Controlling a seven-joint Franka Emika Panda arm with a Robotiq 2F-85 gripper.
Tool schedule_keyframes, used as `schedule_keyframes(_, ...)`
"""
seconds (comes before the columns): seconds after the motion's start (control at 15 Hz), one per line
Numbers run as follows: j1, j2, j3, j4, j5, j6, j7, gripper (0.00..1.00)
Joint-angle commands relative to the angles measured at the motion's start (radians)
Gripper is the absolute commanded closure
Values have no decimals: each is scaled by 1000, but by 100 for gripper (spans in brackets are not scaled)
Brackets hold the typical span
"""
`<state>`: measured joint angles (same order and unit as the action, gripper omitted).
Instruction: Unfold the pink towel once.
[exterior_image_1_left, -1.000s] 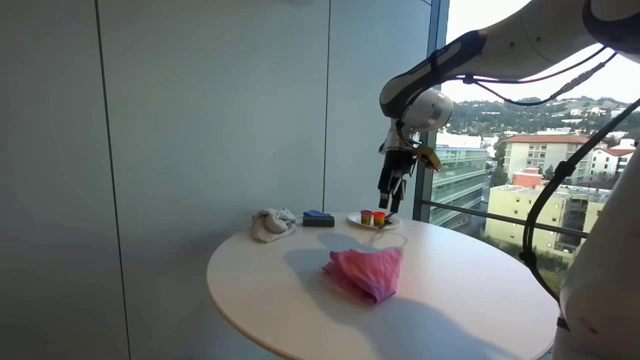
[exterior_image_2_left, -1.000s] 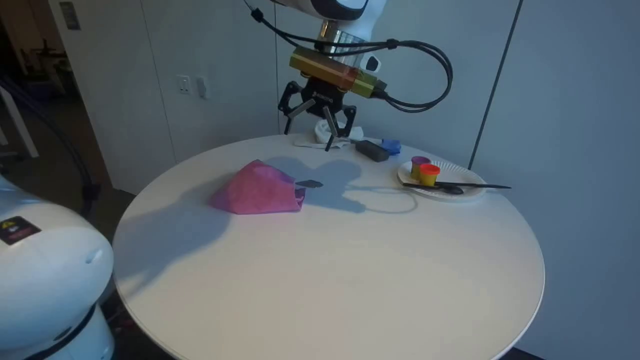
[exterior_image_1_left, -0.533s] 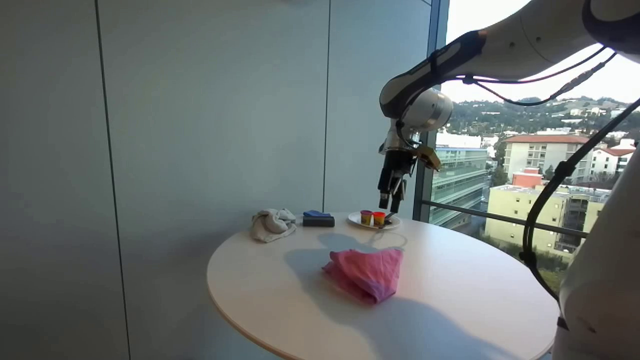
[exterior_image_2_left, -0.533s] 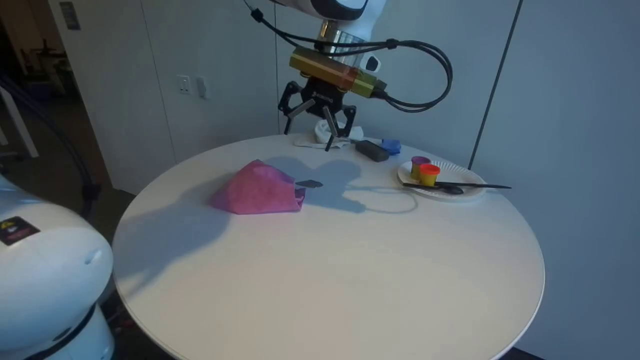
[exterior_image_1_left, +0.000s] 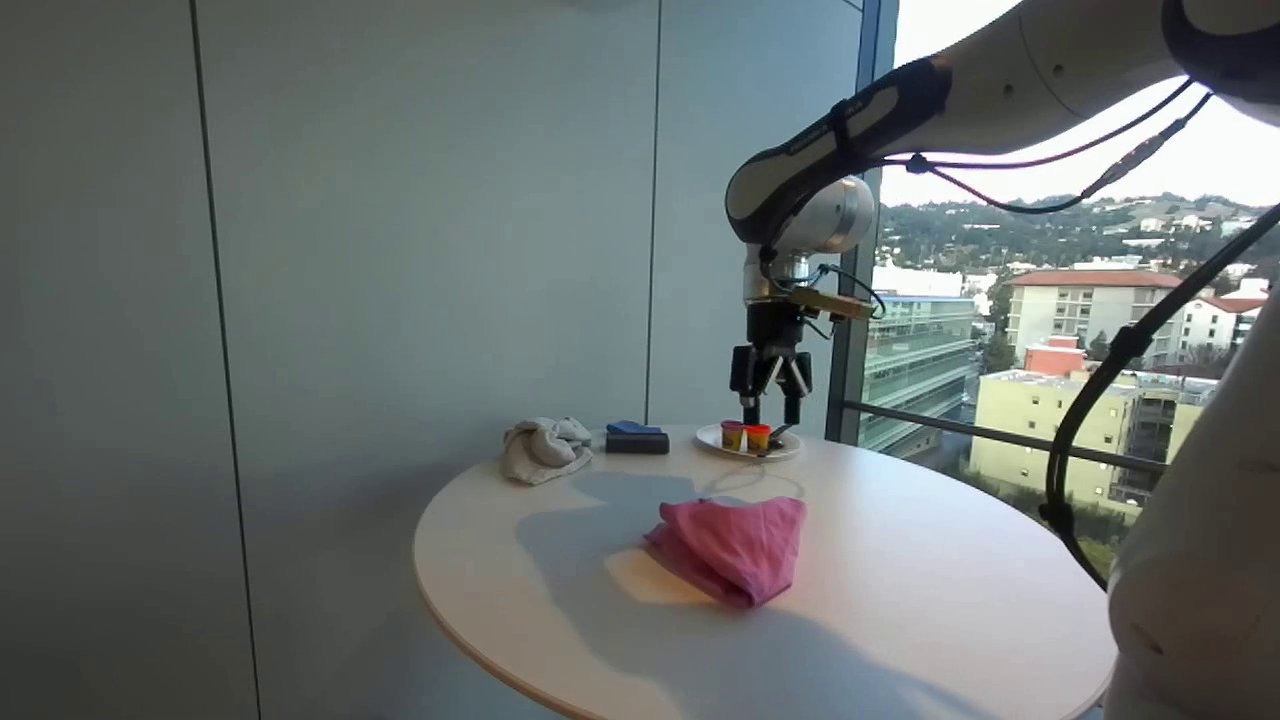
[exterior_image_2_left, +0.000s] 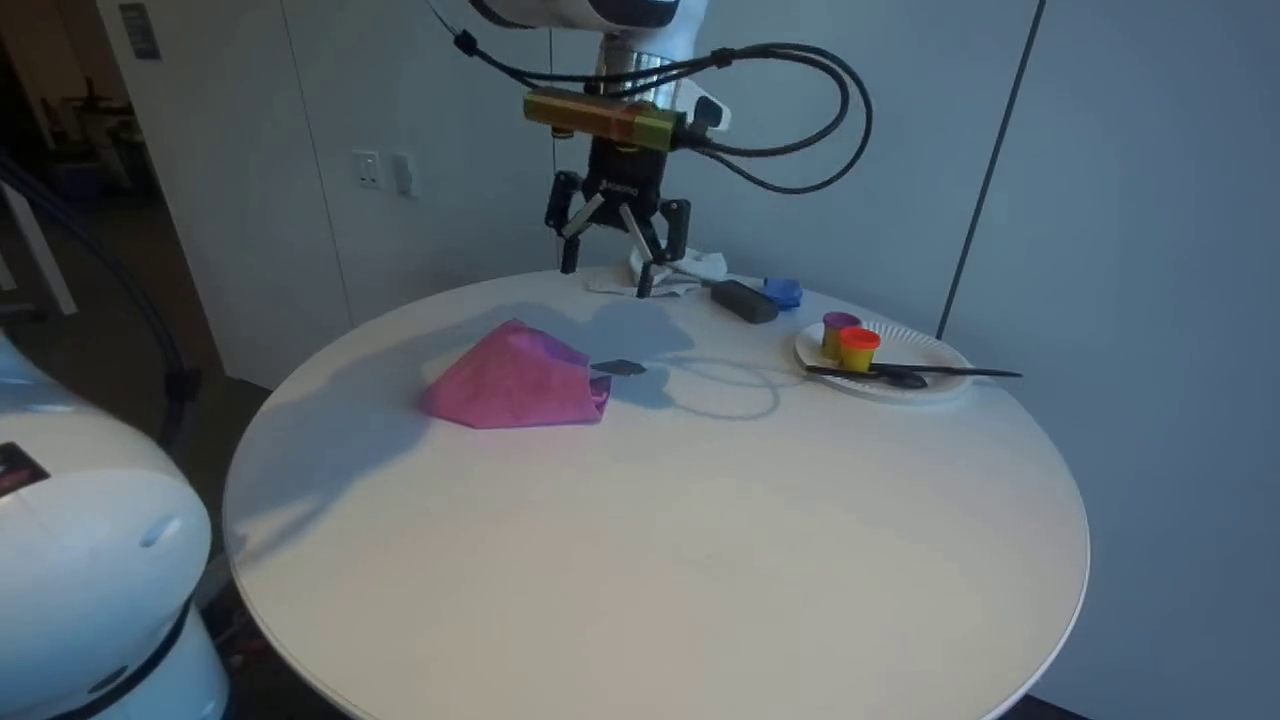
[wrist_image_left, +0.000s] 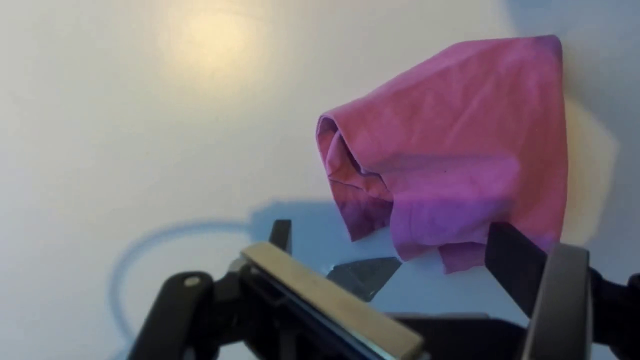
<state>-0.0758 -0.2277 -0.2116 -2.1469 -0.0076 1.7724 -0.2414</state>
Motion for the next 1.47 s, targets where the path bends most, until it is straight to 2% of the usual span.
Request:
schedule_keyframes(0.0, 3, 60, 110, 34, -100, -12, 249, 0)
schedule_keyframes(0.27, 21, 130, 186, 72, -166, -141, 470, 0)
schedule_keyframes(0.4, 29, 158, 198, 88, -157, -212, 516, 0)
schedule_keyframes(0.53, 35, 163, 195, 83, -113, -206, 478, 0)
schedule_keyframes(0.8, 38, 153, 188, 43, -63, -71, 429, 0)
schedule_keyframes(0.93, 35, 151, 179, 30, 0, -15, 380, 0)
schedule_keyframes(1.2, 32, 180, 167, 20, 123, 13, 288, 0)
schedule_keyframes(1.4, 30, 192, 163, 8, 162, 6, 269, 0)
